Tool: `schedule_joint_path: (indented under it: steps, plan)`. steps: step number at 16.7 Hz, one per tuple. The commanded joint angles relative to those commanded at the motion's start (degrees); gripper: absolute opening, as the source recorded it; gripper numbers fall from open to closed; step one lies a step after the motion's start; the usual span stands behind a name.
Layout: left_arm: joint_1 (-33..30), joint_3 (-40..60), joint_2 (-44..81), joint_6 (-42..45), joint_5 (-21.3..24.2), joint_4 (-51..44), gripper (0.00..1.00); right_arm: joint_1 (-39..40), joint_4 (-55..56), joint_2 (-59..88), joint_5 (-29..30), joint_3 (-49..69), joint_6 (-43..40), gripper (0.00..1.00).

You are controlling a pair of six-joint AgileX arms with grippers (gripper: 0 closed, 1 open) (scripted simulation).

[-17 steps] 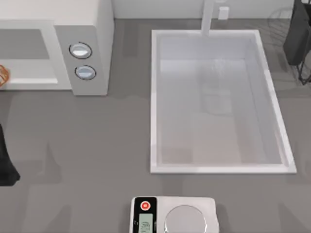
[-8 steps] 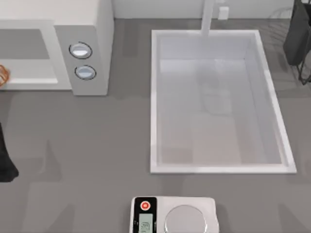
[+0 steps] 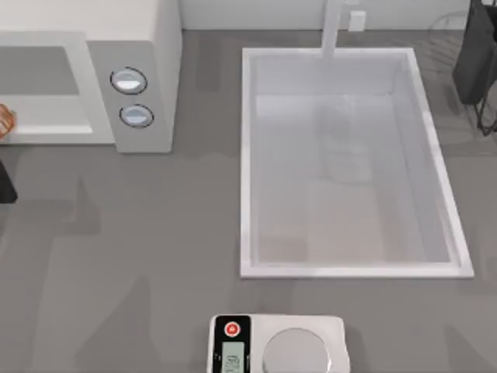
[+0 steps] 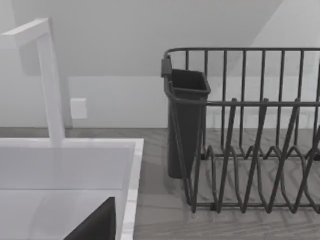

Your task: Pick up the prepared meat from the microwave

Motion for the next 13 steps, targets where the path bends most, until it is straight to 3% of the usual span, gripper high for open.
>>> schedule_joint_path:
  steps: [13]
  plan:
    - [8.2, 27.9, 82.3, 3.6, 9.1, 39.2, 1.00, 0.0, 0.0, 0.0, 0.0, 0.0, 0.0, 1.00]
